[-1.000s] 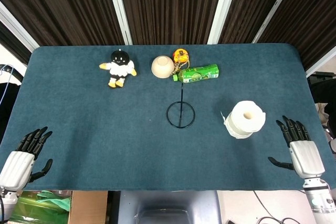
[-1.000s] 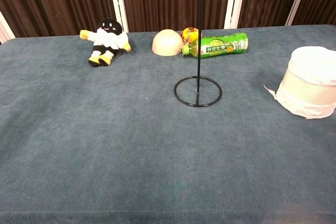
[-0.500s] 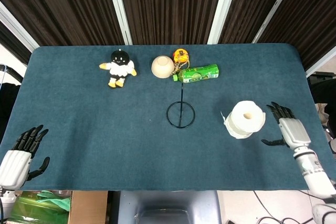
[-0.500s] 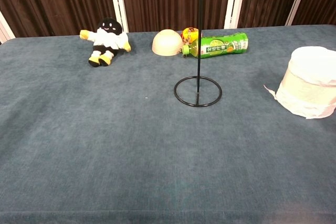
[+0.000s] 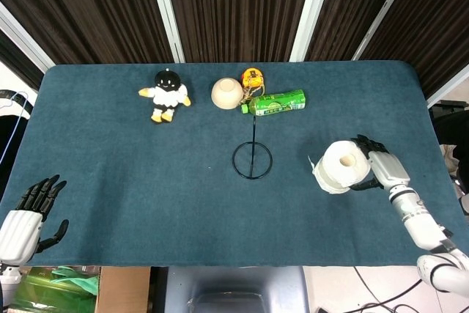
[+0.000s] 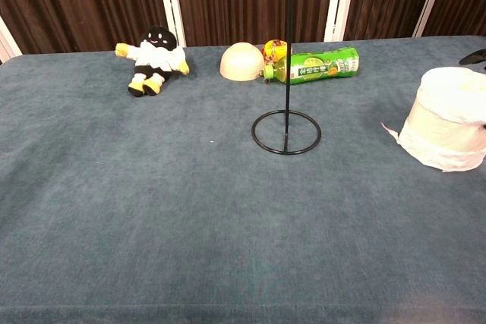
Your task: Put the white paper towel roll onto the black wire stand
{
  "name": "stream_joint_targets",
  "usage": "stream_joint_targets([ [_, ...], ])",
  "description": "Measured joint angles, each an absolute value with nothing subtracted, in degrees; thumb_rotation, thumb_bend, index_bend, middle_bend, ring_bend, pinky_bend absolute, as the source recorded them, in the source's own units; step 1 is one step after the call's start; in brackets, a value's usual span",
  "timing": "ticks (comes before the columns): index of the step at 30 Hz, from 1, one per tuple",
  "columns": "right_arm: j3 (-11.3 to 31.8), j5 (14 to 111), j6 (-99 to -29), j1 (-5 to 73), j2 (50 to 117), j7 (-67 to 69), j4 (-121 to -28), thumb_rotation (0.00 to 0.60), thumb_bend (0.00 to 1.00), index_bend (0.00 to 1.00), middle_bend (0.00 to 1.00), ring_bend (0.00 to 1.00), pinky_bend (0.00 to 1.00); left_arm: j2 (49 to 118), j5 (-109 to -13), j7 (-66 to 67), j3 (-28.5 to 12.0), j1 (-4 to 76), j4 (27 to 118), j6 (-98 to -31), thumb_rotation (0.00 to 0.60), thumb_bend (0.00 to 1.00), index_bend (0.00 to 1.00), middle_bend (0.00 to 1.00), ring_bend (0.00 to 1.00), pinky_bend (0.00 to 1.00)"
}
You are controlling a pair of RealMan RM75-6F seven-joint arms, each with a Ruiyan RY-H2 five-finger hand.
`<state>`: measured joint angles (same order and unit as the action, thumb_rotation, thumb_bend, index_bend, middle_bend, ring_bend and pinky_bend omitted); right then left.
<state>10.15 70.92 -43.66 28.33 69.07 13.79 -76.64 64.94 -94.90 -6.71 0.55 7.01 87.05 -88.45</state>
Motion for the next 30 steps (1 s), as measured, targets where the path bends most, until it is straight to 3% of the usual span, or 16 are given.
stream_joint_targets([
  [5,10.4,69.0,-40.2,30.9,69.8,13.2,-75.9,0.6,0.09,0.0,0.0,0.0,0.0,64.3,-95.1,-7.4,0.8,7.1,87.4,-88.3,0.6,0.44,0.0,0.0,0.0,0.1],
  [7,10.5,68.6,-39.5,31.5,70.0,13.5,-75.7,0.6,0.09,0.05,0.03,0.0,0.0,64.3,-95.0,-6.8,0.8,7.0,87.4,-88.4,0.6,0.44,0.0,0.0,0.0,0.1],
  [9,10.5,68.3,-39.2,31.7,70.1,13.5,-75.6,0.6,0.1,0.22,0.16,0.05,0.05,64.3,-94.9,-6.8,0.7,7.0,87.4,-88.5,0.6,0.44,0.0,0.0,0.0,0.1],
  [10,10.5,68.1,-38.9,31.8,70.1,13.7,-75.6,0.6,0.11,0.34,0.24,0.13,0.11,64.4,-94.9,-6.7,0.7,6.9,87.4,-88.6,0.6,0.44,0.0,0.0,0.0,0.1],
  [12,10.4,67.7,-37.9,32.1,70.1,14.1,-75.6,0.6,0.14,0.47,0.33,0.24,0.17,64.4,-94.8,-6.6,0.5,6.9,87.3,-88.8,0.6,0.44,0.0,0.0,0.0,0.1],
  [18,10.4,67.6,-36.4,32.6,70.4,17.1,-75.0,0.6,0.21,0.7,0.52,0.41,0.25,64.4,-94.6,-6.5,0.4,6.7,87.3,-89.0,0.6,0.44,0.0,0.0,0.0,0.1],
  [25,11.0,69.3,-41.7,31.4,70.7,18.6,-75.0,0.6,0.24,0.78,0.58,0.47,0.31,64.3,-94.8,-6.6,0.5,6.7,87.4,-89.1,0.6,0.44,0.0,0.0,0.0,0.11],
  [30,12.7,72.1,-51.7,28.9,70.8,23.1,-76.2,0.6,0.24,0.79,0.59,0.47,0.31,64.3,-94.9,-6.6,0.6,6.7,87.5,-89.1,0.6,0.44,0.0,0.0,0.0,0.1],
])
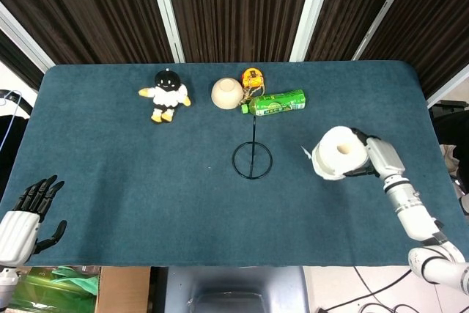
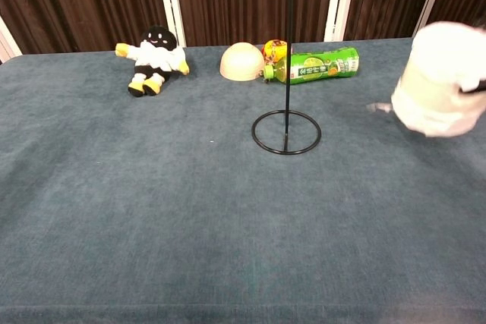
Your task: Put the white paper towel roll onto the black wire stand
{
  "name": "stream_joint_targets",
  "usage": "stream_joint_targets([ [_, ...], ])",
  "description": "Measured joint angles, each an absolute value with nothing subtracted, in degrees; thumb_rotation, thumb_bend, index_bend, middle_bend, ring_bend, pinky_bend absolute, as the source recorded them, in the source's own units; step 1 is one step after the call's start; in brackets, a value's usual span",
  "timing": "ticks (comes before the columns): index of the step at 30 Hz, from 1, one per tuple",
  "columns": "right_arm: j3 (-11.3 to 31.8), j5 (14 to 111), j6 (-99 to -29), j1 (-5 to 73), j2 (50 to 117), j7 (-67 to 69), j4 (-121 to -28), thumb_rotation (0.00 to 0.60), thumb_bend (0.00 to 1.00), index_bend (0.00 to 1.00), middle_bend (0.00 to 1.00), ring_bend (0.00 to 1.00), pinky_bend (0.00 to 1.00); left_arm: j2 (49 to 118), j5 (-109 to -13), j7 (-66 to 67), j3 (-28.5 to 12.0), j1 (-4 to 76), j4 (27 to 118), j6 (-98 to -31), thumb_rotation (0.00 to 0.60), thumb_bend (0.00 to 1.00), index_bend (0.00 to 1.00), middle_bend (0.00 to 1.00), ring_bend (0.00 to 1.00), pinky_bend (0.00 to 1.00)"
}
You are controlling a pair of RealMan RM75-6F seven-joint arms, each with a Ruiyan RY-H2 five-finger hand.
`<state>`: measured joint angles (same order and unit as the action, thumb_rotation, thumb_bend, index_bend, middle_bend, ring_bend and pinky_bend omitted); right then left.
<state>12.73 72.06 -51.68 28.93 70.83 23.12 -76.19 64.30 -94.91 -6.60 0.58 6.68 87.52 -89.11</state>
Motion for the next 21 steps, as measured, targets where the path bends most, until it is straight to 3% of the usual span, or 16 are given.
stream_joint_targets([
  [7,16.6,76.7,-63.5,26.5,68.9,33.0,-82.6,0.6,0.24,0.79,0.59,0.48,0.32,64.6,-95.1,-5.8,0.6,6.6,87.7,-89.3,0.6,0.44,0.0,0.0,0.0,0.11],
  [14,21.5,75.6,-64.5,27.8,65.6,34.4,-93.6,0.6,0.24,0.78,0.59,0.49,0.34,64.8,-95.2,-5.2,0.6,6.8,87.7,-89.0,0.6,0.43,0.0,0.0,0.0,0.11],
  [21,25.8,68.3,-62.1,33.5,64.8,23.6,-100.3,0.6,0.24,0.78,0.59,0.49,0.35,64.7,-95.0,-5.3,0.6,6.8,87.7,-88.9,0.6,0.43,0.0,0.0,0.0,0.1],
])
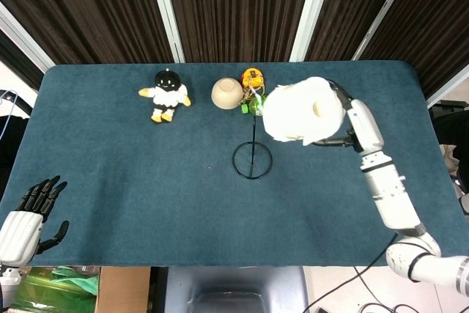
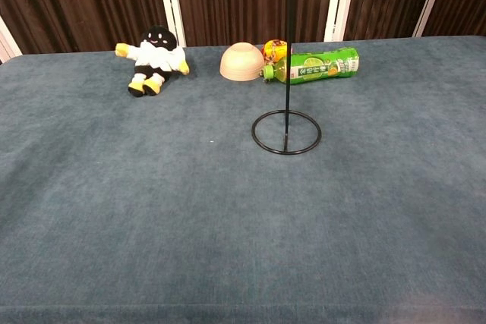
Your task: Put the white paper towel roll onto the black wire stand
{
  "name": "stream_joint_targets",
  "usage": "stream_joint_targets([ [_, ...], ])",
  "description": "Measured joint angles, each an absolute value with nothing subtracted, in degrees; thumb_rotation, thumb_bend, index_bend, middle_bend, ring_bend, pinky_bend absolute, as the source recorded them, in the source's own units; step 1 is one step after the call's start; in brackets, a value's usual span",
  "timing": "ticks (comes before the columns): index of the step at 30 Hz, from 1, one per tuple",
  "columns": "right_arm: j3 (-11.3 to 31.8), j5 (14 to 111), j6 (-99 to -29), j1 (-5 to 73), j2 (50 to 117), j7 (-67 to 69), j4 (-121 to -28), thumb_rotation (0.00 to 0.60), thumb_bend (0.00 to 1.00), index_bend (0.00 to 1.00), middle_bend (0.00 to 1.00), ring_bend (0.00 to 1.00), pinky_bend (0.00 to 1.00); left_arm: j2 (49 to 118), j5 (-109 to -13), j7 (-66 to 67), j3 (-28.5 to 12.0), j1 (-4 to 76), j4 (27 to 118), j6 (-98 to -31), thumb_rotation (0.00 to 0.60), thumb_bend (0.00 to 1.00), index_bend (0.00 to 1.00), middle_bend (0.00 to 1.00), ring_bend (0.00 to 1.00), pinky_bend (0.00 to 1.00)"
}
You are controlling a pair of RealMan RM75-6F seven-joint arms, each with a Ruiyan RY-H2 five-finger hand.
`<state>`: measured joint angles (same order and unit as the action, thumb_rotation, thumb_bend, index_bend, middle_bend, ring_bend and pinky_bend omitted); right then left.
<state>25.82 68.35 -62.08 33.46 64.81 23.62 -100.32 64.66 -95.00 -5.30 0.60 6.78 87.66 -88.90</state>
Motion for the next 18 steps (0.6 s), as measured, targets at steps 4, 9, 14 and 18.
stream_joint_targets([
  [4,27.4,62.0,-60.8,36.9,65.3,17.0,-102.7,0.6,0.24,0.78,0.59,0.49,0.35,64.5,-95.1,-5.6,0.6,6.7,87.6,-89.1,0.6,0.43,0.0,0.0,0.0,0.1],
  [9,28.2,54.7,-59.3,40.5,66.1,9.6,-105.2,0.6,0.24,0.78,0.59,0.49,0.35,64.3,-94.8,-6.0,0.5,6.6,87.6,-89.4,0.6,0.44,0.0,0.0,0.0,0.11],
  [14,28.0,49.7,-58.8,42.9,66.7,4.6,-107.1,0.6,0.24,0.78,0.59,0.49,0.35,64.4,-94.5,-5.6,0.3,6.6,87.6,-89.3,0.6,0.43,0.0,0.0,0.0,0.11],
  [18,27.5,45.7,-57.4,44.6,66.4,1.4,-108.3,0.6,0.24,0.78,0.59,0.49,0.35,64.3,-94.6,-5.6,0.4,6.6,87.6,-89.3,0.6,0.44,0.0,0.0,0.0,0.11],
])
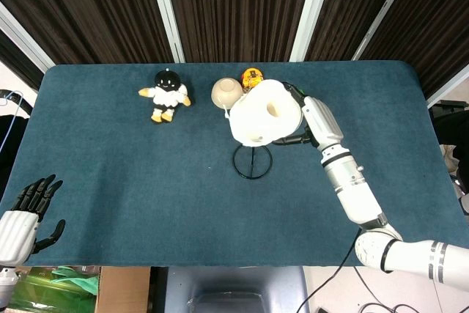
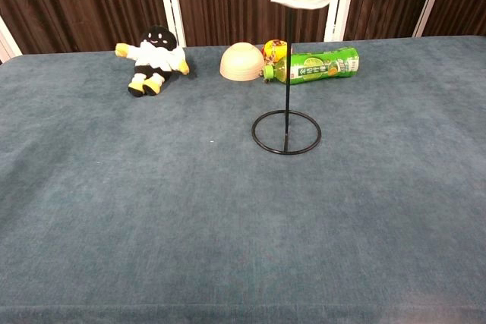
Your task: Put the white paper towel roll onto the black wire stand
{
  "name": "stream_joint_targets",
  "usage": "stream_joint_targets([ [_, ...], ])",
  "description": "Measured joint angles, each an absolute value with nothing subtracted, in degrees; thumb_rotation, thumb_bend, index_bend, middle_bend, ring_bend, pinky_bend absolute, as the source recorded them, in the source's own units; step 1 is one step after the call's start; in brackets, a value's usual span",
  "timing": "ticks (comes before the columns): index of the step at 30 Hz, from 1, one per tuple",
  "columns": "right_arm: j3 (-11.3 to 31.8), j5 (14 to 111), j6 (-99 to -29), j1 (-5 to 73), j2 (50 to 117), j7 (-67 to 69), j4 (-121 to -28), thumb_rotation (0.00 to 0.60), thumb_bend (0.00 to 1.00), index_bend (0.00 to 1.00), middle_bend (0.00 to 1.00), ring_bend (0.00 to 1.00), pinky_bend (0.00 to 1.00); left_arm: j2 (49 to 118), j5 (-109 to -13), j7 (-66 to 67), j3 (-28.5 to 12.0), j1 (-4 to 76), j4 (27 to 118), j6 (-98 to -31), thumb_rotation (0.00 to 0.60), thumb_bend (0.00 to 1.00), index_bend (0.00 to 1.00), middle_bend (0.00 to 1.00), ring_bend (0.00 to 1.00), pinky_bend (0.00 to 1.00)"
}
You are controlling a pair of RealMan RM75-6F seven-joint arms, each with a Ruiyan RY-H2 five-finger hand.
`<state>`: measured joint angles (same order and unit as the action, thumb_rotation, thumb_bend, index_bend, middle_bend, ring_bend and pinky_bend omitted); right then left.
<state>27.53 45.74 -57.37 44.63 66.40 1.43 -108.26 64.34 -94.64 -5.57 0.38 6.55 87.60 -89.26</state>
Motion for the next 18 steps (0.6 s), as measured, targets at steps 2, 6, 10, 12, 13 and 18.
stream_joint_targets([
  [2,27.5,43.6,-56.8,45.3,66.1,0.7,-108.8,0.6,0.23,0.78,0.59,0.49,0.35,64.3,-94.7,-5.5,0.4,6.5,87.6,-89.3,0.6,0.43,0.0,0.0,0.0,0.11],
  [6,26.8,37.8,-56.1,47.0,65.5,-2.5,-109.6,0.6,0.24,0.77,0.59,0.49,0.35,64.3,-94.9,-5.5,0.4,6.5,87.7,-89.4,0.6,0.43,0.0,0.0,0.0,0.1],
  [10,25.4,32.4,-55.7,49.1,65.4,-6.4,-109.7,0.6,0.24,0.71,0.59,0.46,0.35,64.4,-95.0,-5.5,0.5,6.6,87.6,-89.4,0.6,0.43,0.0,0.0,0.0,0.1],
  [12,24.3,30.4,-55.4,50.3,65.5,-8.0,-109.5,0.6,0.24,0.63,0.58,0.42,0.33,64.3,-95.1,-5.5,0.5,6.5,87.6,-89.5,0.6,0.43,0.0,0.0,0.0,0.1],
  [13,23.9,30.0,-55.3,50.7,65.6,-8.5,-109.3,0.6,0.24,0.59,0.57,0.4,0.32,64.3,-95.1,-5.5,0.5,6.5,87.6,-89.5,0.6,0.43,0.0,0.0,0.0,0.1],
  [18,23.1,29.4,-54.8,51.1,65.8,-9.0,-108.7,0.6,0.24,0.13,0.33,0.22,0.19,64.3,-95.0,-5.6,0.5,6.5,87.6,-89.5,0.6,0.43,0.0,0.0,0.0,0.11],
])
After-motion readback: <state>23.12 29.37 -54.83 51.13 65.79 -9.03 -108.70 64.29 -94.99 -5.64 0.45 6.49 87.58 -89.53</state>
